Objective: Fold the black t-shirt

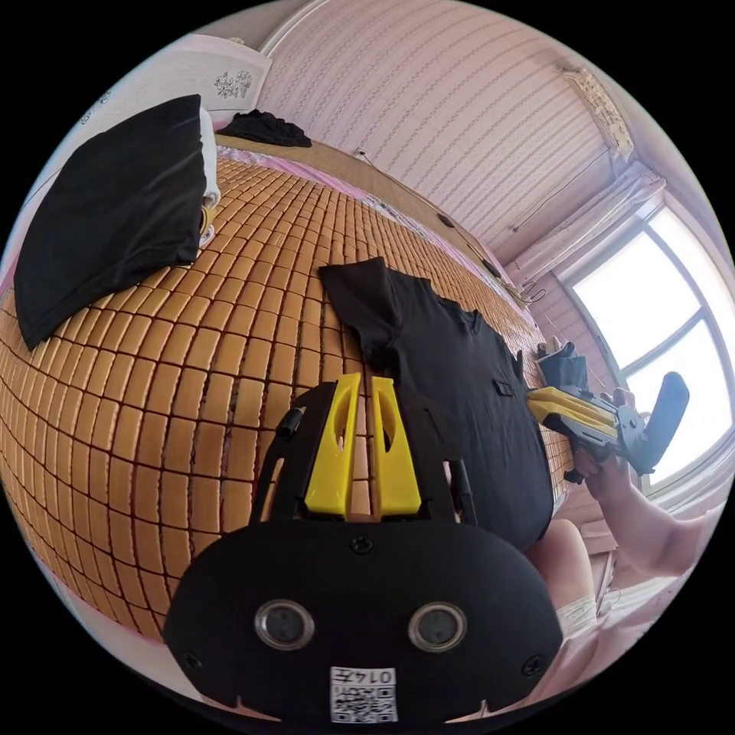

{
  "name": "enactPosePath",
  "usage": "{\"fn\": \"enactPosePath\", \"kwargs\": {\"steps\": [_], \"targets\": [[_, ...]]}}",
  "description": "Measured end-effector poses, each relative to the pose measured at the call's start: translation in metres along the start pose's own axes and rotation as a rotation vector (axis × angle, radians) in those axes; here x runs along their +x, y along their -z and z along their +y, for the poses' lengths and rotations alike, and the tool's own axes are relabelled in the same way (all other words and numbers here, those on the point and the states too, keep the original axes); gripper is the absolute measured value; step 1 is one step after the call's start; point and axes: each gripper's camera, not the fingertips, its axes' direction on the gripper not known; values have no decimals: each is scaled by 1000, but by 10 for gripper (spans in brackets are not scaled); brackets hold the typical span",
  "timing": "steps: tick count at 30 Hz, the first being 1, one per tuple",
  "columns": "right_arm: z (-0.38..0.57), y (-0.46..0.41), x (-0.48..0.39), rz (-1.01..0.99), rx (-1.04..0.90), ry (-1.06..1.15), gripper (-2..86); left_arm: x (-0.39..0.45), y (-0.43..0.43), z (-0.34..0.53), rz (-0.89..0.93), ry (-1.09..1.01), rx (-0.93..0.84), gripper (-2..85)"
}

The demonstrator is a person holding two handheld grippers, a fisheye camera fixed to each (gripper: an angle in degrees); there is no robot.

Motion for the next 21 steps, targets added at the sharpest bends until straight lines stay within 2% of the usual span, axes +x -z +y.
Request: {"fn": "enactPosePath", "kwargs": {"steps": [7, 11, 21], "targets": [[-144, -78, 1, -122, -52, 64, 56, -4, -1, -29, -7, 14, -15, 47], [-206, -126, 0, -101, -114, 105, 44, -9, -3, -45, -53, 36, -41, 64], [-275, -210, -9, -15, -259, 142, 63, -6, -6, -68, -65, -47, -88, 15]]}}
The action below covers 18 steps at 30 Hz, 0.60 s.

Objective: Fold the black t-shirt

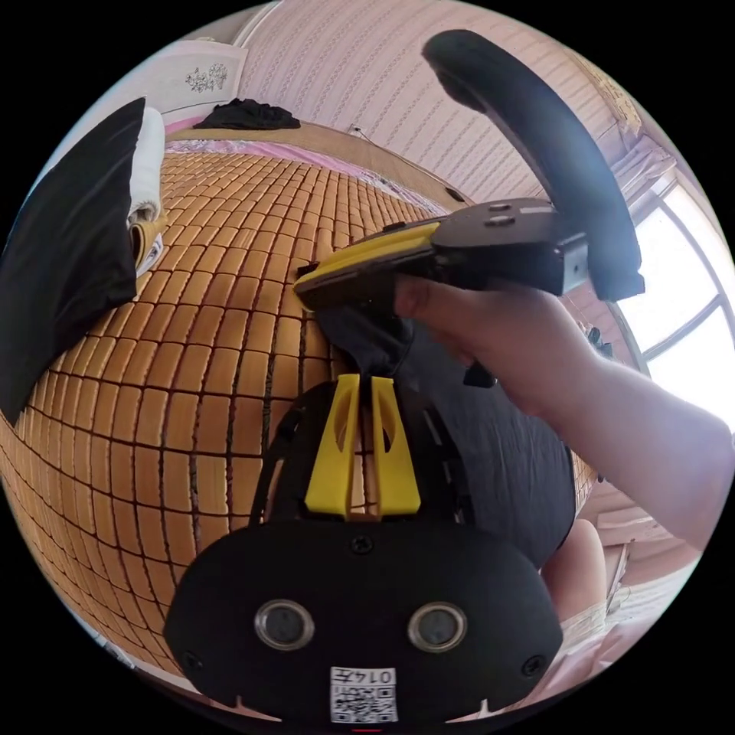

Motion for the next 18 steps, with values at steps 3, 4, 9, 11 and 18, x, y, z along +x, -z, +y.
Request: {"fn": "enactPosePath", "kwargs": {"steps": [3, 4, 9, 11, 18], "targets": [[-6, -5, 14, -18, -13, -43, 7, 0, 4, -1, 5, -12, -3, -5], [-5, -3, 21, -43, -9, -58, -2, 1, 6, 0, -3, -7, 1, -7], [43, 45, 86, -198, 242, -246, -7, 4, 24, -3, 6, -22, 40, -10], [84, 66, 122, -253, 346, -338, -4, 13, 38, -4, 45, -66, 96, -10], [80, 51, 131, -269, 219, -248, 52, 17, 22, 6, -15, -39, 18, -10]]}}
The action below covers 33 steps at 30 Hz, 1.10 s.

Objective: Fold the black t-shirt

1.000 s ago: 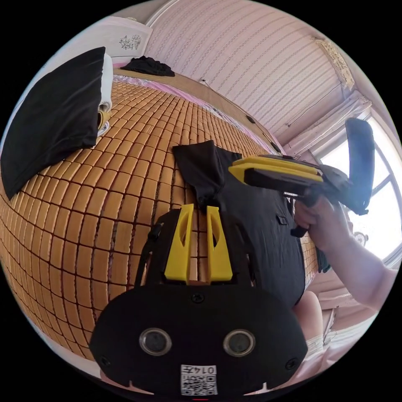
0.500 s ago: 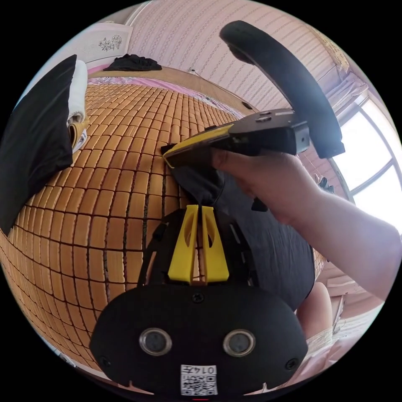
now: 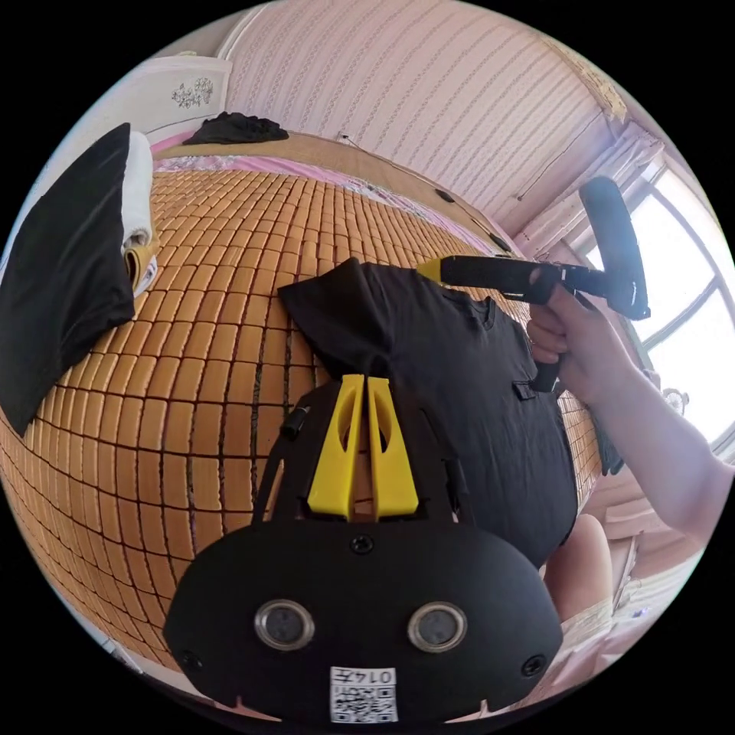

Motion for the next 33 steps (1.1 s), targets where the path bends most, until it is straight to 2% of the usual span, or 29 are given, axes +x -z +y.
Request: {"fn": "enactPosePath", "kwargs": {"steps": [2, 6, 10, 12, 16, 18, 20, 21, 25, 33], "targets": [[-20, -30, -32, 54, -67, 129, 78, -2, -8, 7, -21, 12, -28, -10], [-42, -79, -65, 140, -170, 226, 98, -4, -9, 12, 8, 24, -17, -10], [-48, -99, -56, 236, -178, 174, 10, -6, -12, 16, 36, 38, -19, -9], [-46, -92, -39, 158, -174, 122, 2, -6, -14, 18, 44, 45, -17, -9], [-11, -10, 22, -29, 103, -94, 1, 16, 0, 18, -87, -75, 66, -2], [22, 33, 50, -95, 216, -170, 7, 26, 11, 19, 11, -126, 128, 13], [77, 72, 86, -52, 275, -269, 23, 40, 22, 26, 145, -208, 179, 48], [90, 76, 95, -43, 279, -288, 33, 43, 23, 28, 144, -215, 177, 56], [139, 63, 140, -25, 36, -324, 78, 61, 1, 40, 99, -256, 86, 64], [96, 48, 137, 63, 7, -125, 74, 107, -48, 45, 57, -366, -43, 73]]}}
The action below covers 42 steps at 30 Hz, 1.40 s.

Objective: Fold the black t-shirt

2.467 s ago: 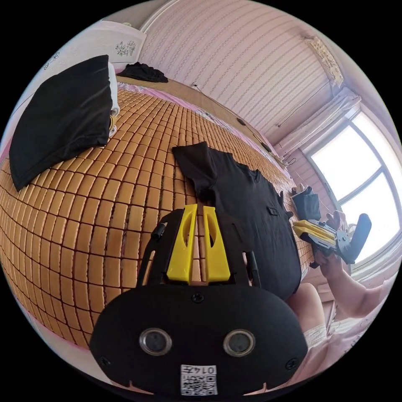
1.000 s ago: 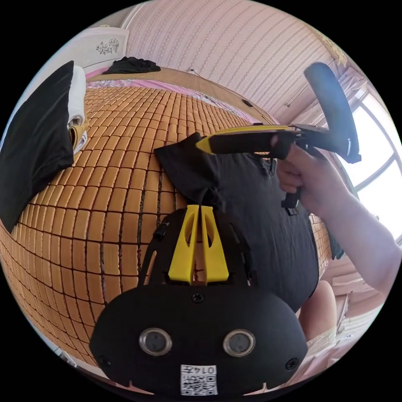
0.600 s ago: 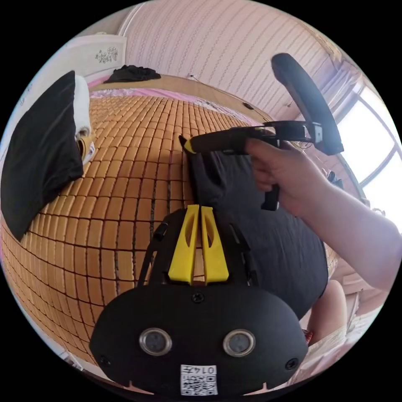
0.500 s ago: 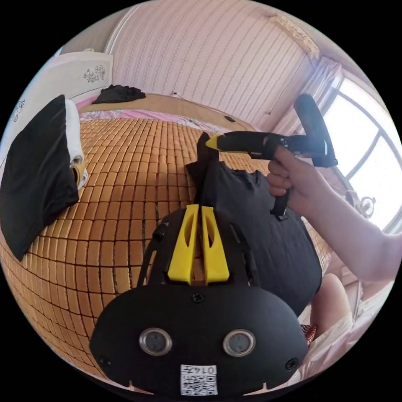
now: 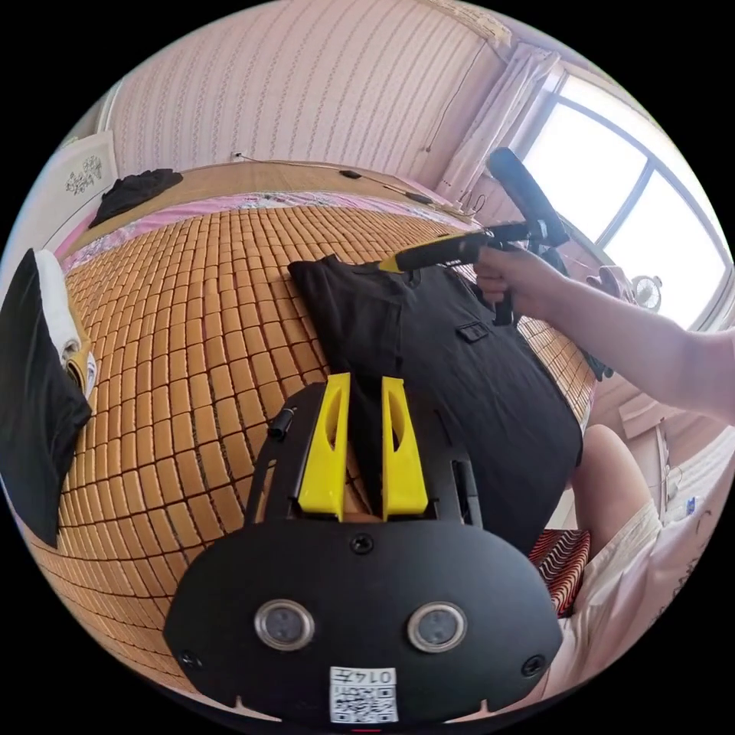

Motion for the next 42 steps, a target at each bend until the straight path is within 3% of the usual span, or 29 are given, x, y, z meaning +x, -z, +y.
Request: {"fn": "enactPosePath", "kwargs": {"steps": [7, 13, 21, 27, 33, 38, 42], "targets": [[-52, -59, -9, 56, -75, 58, 63, 35, -72, -18, -134, -87, -174, 76], [-62, -70, -13, 22, -117, 85, -1, 23, -74, -11, -121, -42, -81, 13], [-28, -60, -4, 56, -100, 93, 51, 3, -103, 0, -91, 33, -130, 52], [102, 40, 38, 52, 138, -22, 60, 24, -106, 19, -40, -11, -184, 74], [319, 111, 90, 344, 121, -250, 61, 71, -106, 32, 19, -94, -160, 50], [437, 134, 142, 260, 152, -474, 72, 126, -151, -24, 95, -155, -144, 47], [464, 140, 167, 181, 273, -512, 80, 174, -199, -83, 180, -227, -137, 49]]}}
